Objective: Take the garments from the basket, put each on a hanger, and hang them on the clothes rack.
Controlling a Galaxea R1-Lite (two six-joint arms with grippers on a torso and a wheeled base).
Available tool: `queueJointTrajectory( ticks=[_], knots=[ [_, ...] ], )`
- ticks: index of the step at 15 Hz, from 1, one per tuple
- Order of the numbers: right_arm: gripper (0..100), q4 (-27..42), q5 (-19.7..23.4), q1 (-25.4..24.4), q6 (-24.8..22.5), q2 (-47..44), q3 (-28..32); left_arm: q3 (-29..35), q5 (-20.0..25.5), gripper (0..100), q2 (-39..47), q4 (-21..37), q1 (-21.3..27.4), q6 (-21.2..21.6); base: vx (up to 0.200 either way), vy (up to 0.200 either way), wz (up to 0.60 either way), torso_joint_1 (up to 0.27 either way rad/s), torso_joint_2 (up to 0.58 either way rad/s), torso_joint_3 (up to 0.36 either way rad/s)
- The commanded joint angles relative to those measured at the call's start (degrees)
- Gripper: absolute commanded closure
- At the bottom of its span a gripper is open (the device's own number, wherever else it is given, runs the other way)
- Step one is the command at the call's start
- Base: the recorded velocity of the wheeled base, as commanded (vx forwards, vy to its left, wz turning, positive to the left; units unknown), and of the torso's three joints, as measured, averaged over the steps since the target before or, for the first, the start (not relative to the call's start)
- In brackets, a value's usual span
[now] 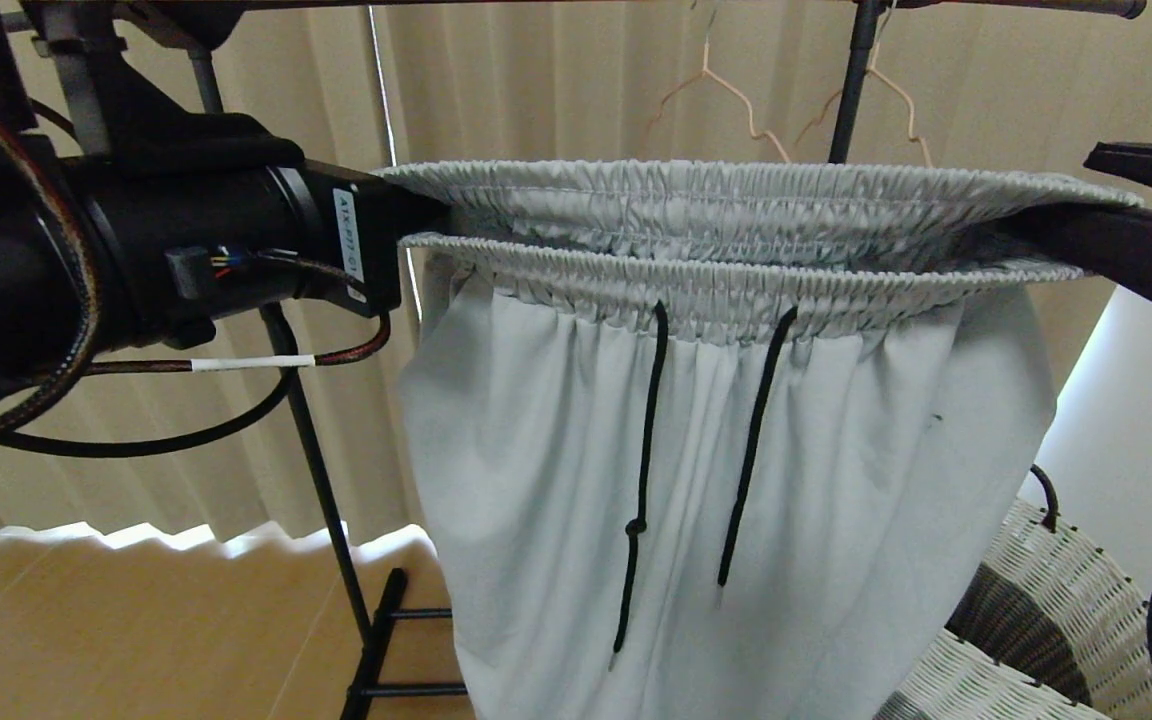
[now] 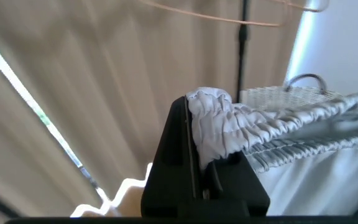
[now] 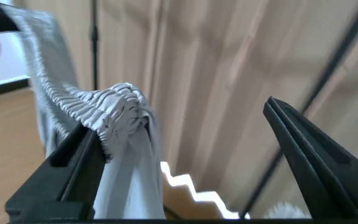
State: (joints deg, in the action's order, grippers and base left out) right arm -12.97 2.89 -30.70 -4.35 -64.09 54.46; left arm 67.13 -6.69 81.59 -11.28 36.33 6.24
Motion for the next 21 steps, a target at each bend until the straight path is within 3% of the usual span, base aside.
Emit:
queueJointTrajectory(
  ticks=[1,7,9,12,14,15,19,21],
  knots=[
    [0,-1.97,2.56,0.02,-0.13,0.8,-2.42,0.1,-1.31,100,0.15,-0.15,-0.03,0.0,0.0,0.0,0.0,0.0,0.0,0.0],
    [0,-3.11,8.19,0.02,-0.04,1.42,-3.3,0.01,-3.24,100,-0.03,-0.24,-2.31,1.76,0.0,0.0,0.0,0.0,0.0,0.0],
    [0,-9.0,12.05,0.02,0.05,1.16,-4.53,-0.07,-5.88,100,-0.47,-0.24,-2.31,2.2,0.0,0.0,0.0,0.0,0.0,0.0],
    [0,-9.53,13.63,0.2,-0.04,1.24,-4.62,-1.83,-5.88,100,-1.44,-0.06,-2.31,2.28,0.0,0.0,0.0,0.0,0.0,0.0],
    [0,-5.31,10.91,3.89,-0.48,1.42,-4.09,-3.59,-6.05,100,-4.6,2.05,-5.74,6.24,0.0,0.0,0.0,0.0,0.0,0.0],
    [0,-0.39,6.34,7.49,-1.1,1.6,-3.57,-4.64,-5.44,100,-6.53,3.89,-8.38,9.49,0.0,0.0,0.0,0.0,0.0,0.0],
    [0,6.99,-6.23,12.06,-3.38,2.56,-3.92,-8.25,-4.73,100,-9.78,5.12,-13.92,10.19,0.0,0.0,0.0,0.0,0.0,0.0],
    [0,8.31,-9.13,15.05,-6.46,3.35,-4.71,-12.2,-1.57,100,-12.07,5.3,-16.9,10.11,0.0,0.0,0.0,0.0,0.0,0.0]
  ],
)
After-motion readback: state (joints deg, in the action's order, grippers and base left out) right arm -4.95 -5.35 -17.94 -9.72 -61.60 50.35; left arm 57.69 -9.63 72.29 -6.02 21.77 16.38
